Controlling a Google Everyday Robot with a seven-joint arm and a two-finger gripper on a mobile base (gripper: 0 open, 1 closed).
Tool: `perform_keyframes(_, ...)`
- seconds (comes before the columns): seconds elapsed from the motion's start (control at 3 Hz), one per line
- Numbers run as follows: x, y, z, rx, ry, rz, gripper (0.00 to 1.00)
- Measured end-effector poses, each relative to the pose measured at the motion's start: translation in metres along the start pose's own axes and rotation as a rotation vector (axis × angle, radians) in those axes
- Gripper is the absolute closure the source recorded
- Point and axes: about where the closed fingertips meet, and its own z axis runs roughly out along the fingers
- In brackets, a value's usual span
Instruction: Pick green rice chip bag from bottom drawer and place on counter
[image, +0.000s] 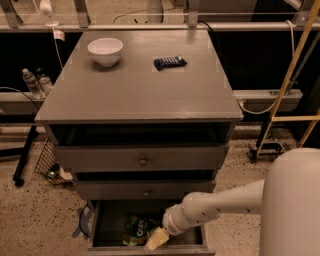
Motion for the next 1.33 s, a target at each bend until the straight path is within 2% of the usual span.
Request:
perform_keyframes(0.33, 0.0, -0.023, 0.022, 0.031, -0.038, -0.015, 0.0)
perform_keyframes(0.67, 0.009, -0.051, 0.053, 0.043, -0.108, 0.003, 0.0)
perform_keyframes(1.33, 0.028, -0.076, 0.097, 0.043, -0.177, 0.061, 0.0)
